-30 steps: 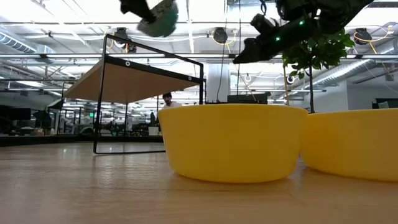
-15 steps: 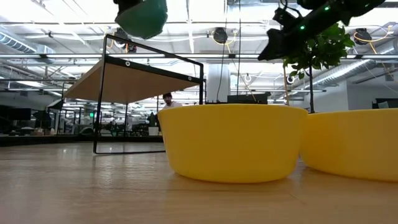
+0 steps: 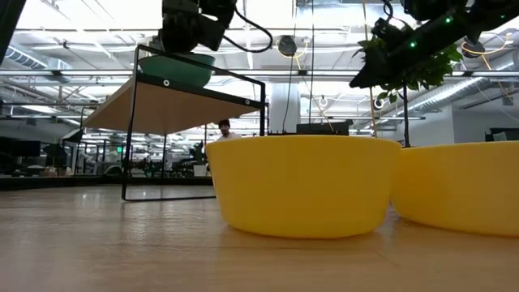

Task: Pick & Place Mini bowls
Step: Put the bottom right green patterned bowl on the shelf, then stack the top green patterned bowl on the green patterned bowl on the shelf

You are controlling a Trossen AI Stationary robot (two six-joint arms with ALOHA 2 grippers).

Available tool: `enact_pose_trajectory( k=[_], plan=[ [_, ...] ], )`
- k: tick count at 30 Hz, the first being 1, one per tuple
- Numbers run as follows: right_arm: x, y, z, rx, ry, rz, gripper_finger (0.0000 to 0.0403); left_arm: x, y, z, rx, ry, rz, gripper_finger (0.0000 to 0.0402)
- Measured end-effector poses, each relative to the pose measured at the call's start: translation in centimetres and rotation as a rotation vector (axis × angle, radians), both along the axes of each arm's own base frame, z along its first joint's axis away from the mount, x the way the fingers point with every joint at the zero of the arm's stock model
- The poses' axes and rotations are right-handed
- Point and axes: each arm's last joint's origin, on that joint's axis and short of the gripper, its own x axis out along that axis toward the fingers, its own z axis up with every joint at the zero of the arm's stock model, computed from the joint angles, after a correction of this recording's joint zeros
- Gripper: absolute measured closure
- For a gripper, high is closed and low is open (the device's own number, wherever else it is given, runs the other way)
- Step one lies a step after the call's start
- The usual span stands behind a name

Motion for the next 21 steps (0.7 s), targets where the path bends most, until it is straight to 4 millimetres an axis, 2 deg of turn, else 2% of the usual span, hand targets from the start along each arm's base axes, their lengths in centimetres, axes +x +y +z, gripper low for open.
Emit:
enact_pose_trajectory(
  k=[6,17,21],
  plan=[
    [0.1,0.0,0.1,-0.018,-0.014,0.004,0.0175,0.3,0.0,-0.3,-0.041,-0.008,-0.013,0.0382],
    [0.1,0.0,0.1,-0.018,-0.005,0.005,0.0177,0.2,0.1,-0.2,-0.005,0.001,-0.008,0.0248],
    [0.1,0.0,0.0,-0.017,-0.002,0.005,0.0178,0.1,0.3,1.0,0.048,-0.028,-0.006,0.0209]
  ],
)
